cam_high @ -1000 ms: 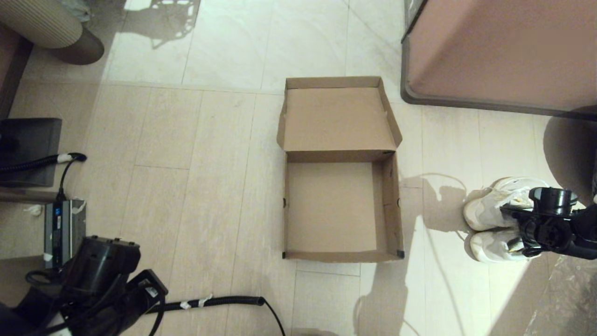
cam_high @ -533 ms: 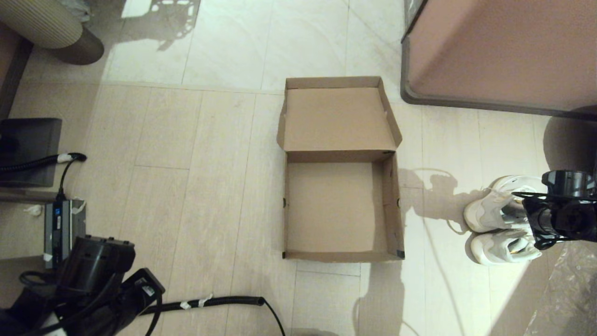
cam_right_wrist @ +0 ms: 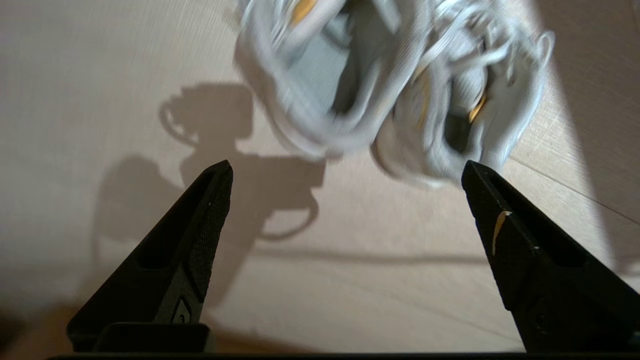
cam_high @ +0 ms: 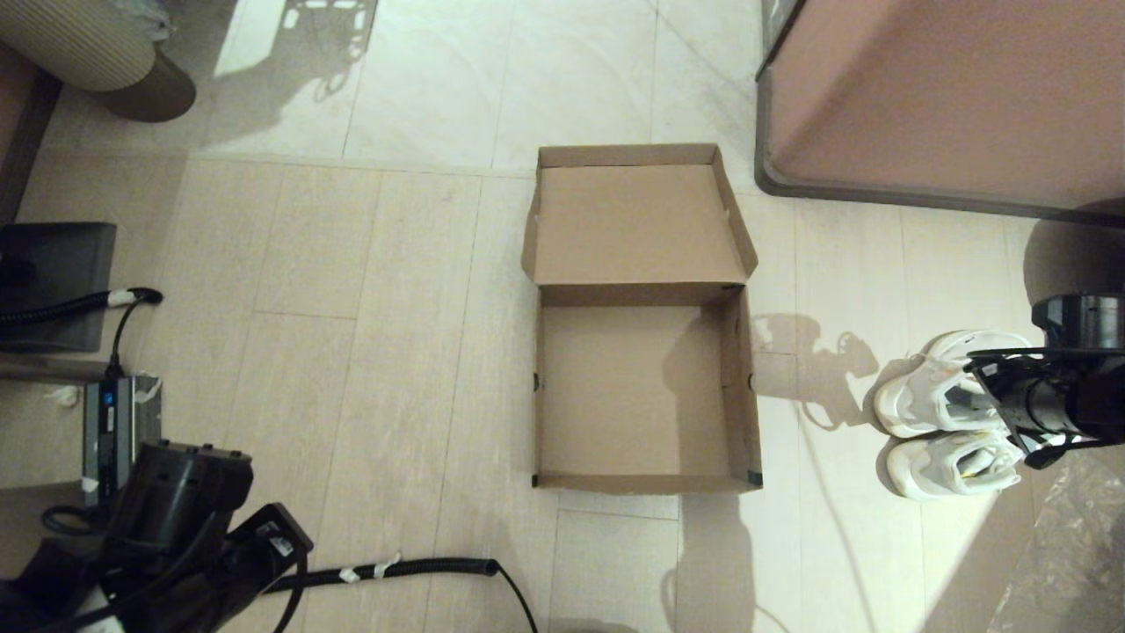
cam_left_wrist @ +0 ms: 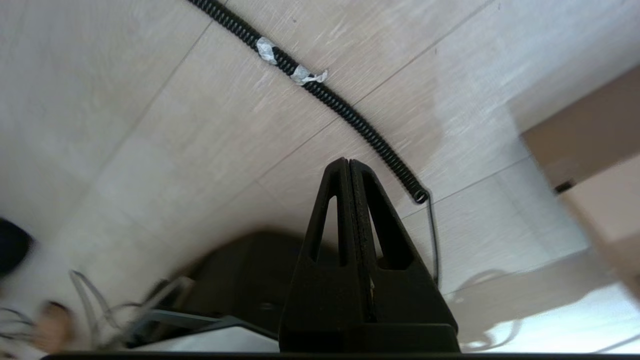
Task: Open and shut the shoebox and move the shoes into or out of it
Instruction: Put the shoes out of the shoe box, then put the shoes into the shoe box
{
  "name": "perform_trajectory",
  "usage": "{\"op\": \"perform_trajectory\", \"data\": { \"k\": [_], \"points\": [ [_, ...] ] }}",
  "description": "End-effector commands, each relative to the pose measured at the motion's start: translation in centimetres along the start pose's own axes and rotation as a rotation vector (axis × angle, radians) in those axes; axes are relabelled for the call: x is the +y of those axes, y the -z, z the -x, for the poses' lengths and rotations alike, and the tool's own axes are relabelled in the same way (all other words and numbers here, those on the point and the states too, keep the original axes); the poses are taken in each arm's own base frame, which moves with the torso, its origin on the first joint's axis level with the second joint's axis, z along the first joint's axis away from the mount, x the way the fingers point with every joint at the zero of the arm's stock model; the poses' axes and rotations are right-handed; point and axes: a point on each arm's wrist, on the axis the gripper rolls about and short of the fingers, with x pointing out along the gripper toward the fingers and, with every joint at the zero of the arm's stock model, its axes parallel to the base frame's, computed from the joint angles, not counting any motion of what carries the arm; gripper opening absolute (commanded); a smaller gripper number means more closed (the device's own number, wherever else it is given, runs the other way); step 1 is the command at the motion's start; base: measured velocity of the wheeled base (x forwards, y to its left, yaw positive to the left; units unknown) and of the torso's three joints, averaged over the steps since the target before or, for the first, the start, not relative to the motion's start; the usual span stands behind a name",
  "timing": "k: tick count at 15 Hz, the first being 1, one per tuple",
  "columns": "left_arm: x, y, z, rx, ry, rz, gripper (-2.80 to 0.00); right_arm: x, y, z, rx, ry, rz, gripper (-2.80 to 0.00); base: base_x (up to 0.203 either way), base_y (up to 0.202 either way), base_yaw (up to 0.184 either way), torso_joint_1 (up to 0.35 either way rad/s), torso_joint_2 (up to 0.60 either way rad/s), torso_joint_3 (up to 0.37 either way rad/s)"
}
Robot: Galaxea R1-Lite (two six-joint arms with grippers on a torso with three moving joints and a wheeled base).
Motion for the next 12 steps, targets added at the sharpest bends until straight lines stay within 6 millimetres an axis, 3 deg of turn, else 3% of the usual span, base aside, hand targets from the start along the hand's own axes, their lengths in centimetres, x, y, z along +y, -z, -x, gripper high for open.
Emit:
{"op": "perform_trajectory", "data": {
  "k": [1, 4, 7, 9, 12],
  "points": [
    [-0.2, 0.0, 0.0, -0.003, 0.011, -0.042, -2.80, 2.3, 1.6, 5.1, 0.025, -0.126, 0.166, 0.00, 0.000, 0.000, 0.000, 0.000, 0.00, 0.000],
    [-0.2, -0.1, 0.6, -0.053, 0.069, -0.098, -2.80, 3.8, 5.7, 10.5, 0.113, -0.280, 0.388, 0.00, 0.000, 0.000, 0.000, 0.000, 0.00, 0.000],
    [1.5, 0.2, 1.6, -0.069, 0.067, -0.107, -2.80, 4.7, 11.0, 16.4, 0.269, -0.496, 0.565, 0.00, 0.000, 0.000, 0.000, 0.000, 0.00, 0.000],
    [3.0, 0.0, 2.1, -0.092, 0.040, -0.076, -2.80, 2.7, 12.4, 19.2, 0.320, -0.558, 0.659, 0.00, 0.000, 0.000, 0.000, 0.000, 0.00, 0.000],
    [5.2, 0.3, 2.6, -0.113, -0.021, -0.093, -2.80, -1.7, 10.9, 19.6, 0.219, -0.454, 0.762, 0.00, 0.000, 0.000, 0.000, 0.000, 0.00, 0.000]
  ]
}}
